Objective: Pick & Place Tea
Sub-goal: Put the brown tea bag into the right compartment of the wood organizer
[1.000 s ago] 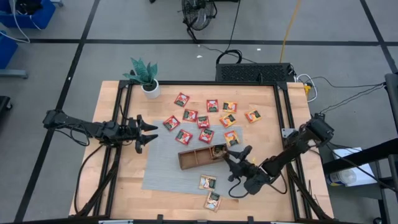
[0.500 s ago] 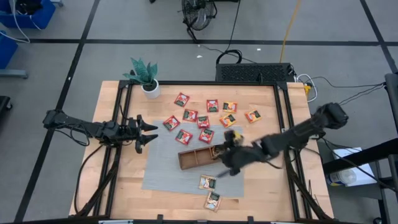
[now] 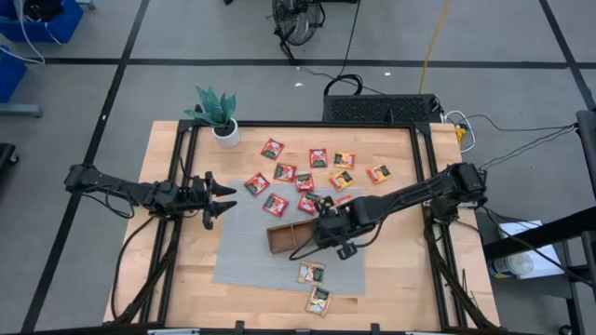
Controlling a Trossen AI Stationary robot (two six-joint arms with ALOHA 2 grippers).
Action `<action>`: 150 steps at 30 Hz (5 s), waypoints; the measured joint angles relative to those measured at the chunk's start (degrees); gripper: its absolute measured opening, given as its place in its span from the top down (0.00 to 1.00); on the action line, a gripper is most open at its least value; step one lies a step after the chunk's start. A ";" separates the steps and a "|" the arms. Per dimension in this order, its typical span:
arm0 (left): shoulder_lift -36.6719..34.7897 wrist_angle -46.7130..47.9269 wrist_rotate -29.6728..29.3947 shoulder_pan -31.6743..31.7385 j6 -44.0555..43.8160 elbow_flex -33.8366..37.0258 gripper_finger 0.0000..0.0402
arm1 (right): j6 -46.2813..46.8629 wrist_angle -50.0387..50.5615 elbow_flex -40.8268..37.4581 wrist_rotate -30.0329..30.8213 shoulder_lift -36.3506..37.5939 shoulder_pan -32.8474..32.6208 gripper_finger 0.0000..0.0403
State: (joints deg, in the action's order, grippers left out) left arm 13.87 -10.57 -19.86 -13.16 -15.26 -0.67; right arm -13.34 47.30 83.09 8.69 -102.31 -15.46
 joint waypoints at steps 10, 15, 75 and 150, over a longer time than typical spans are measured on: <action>0.00 -0.20 0.00 -0.01 0.00 0.00 0.49 | -0.59 -3.20 0.02 -4.63 -2.71 1.14 0.65; 0.00 -0.13 0.09 0.01 0.01 0.00 0.49 | -0.01 -2.33 0.00 -4.42 -4.03 1.62 0.66; 0.00 -0.11 0.25 -0.01 0.02 0.00 0.49 | 15.48 -108.92 -56.82 31.81 8.13 -13.24 1.00; 0.00 0.00 0.22 -0.01 0.00 0.00 0.49 | 15.69 -21.67 -20.02 -1.42 14.44 1.90 0.68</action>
State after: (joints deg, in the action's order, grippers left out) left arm 13.87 -10.57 -19.64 -13.17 -15.27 -0.67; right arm 2.35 25.63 63.07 7.27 -87.88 -13.56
